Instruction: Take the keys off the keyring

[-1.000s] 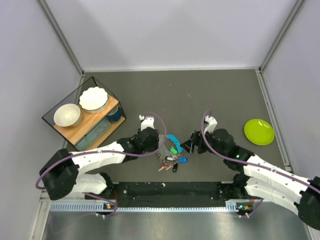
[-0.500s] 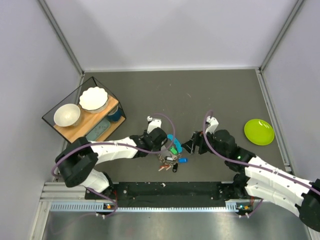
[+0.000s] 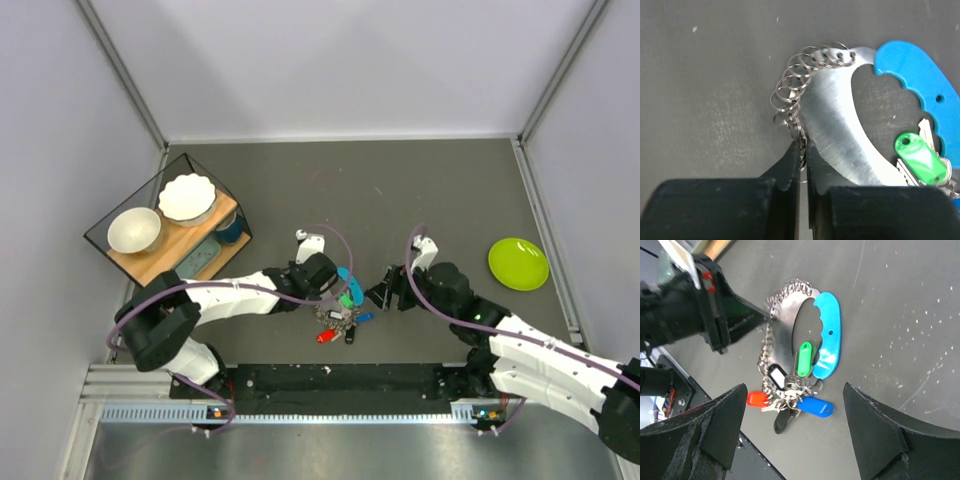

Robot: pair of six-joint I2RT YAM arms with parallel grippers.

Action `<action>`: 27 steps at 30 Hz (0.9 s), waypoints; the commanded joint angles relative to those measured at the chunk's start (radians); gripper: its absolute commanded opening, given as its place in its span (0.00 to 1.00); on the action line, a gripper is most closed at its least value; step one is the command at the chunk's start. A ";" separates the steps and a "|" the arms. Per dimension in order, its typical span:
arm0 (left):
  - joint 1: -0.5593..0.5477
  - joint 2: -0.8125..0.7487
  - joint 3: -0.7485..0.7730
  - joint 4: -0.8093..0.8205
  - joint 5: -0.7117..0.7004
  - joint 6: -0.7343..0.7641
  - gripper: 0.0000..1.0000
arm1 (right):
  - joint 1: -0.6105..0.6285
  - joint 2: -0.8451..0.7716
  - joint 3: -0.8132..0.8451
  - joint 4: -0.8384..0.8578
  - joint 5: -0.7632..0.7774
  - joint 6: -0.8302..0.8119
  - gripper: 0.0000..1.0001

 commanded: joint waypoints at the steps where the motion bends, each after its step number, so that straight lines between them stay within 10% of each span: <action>1: -0.005 0.025 0.034 -0.002 0.057 0.011 0.00 | -0.004 -0.013 -0.031 0.066 0.000 0.027 0.78; 27: -0.005 -0.428 -0.104 0.150 0.246 0.092 0.00 | -0.003 -0.036 -0.111 0.256 -0.132 -0.065 0.86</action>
